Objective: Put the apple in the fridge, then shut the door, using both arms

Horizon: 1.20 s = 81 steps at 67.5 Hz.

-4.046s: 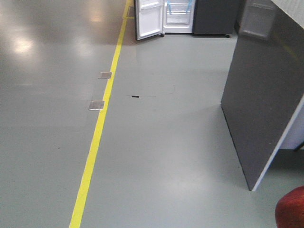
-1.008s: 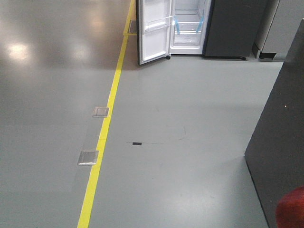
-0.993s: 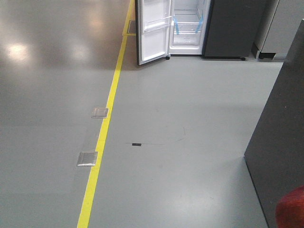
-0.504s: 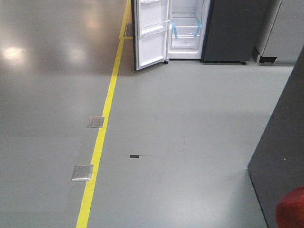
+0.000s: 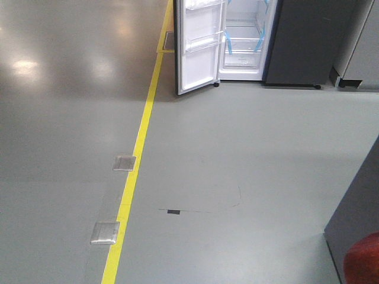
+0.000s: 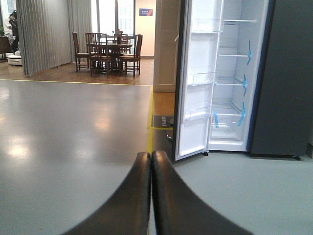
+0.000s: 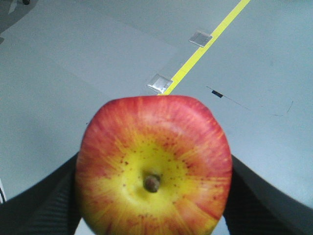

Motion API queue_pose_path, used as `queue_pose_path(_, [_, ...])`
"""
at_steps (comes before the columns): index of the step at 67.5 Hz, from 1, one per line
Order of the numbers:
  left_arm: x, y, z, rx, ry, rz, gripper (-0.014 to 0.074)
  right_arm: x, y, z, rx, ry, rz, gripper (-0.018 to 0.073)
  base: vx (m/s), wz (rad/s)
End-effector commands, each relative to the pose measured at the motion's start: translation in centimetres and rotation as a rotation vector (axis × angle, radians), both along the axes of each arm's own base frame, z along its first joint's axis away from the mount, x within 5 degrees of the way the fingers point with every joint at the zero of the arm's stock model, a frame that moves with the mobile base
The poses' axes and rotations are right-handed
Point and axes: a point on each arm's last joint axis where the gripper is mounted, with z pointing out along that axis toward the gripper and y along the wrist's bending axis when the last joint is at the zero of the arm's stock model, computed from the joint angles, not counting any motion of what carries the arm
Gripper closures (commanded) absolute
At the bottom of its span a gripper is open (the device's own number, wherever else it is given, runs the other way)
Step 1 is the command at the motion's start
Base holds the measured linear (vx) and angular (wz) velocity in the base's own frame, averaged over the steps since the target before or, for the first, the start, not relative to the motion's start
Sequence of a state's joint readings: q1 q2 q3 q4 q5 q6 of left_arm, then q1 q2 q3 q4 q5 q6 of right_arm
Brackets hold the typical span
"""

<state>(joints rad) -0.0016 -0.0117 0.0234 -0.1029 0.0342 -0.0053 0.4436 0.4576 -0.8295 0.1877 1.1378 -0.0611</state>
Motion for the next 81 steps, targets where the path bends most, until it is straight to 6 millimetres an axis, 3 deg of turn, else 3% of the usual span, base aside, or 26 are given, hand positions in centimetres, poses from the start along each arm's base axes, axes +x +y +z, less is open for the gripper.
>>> queue_pose_path(1, [-0.06, 0.08, -0.05, -0.01, -0.067, 0.009, 0.0602, 0.3, 0.18, 1.14, 0.043, -0.07, -0.002, 0.0363, 0.23, 0.05])
queue_pose_path(81, [-0.06, 0.08, -0.05, -0.01, -0.067, 0.009, 0.0602, 0.3, 0.18, 1.14, 0.043, -0.07, -0.002, 0.0363, 0.21, -0.02])
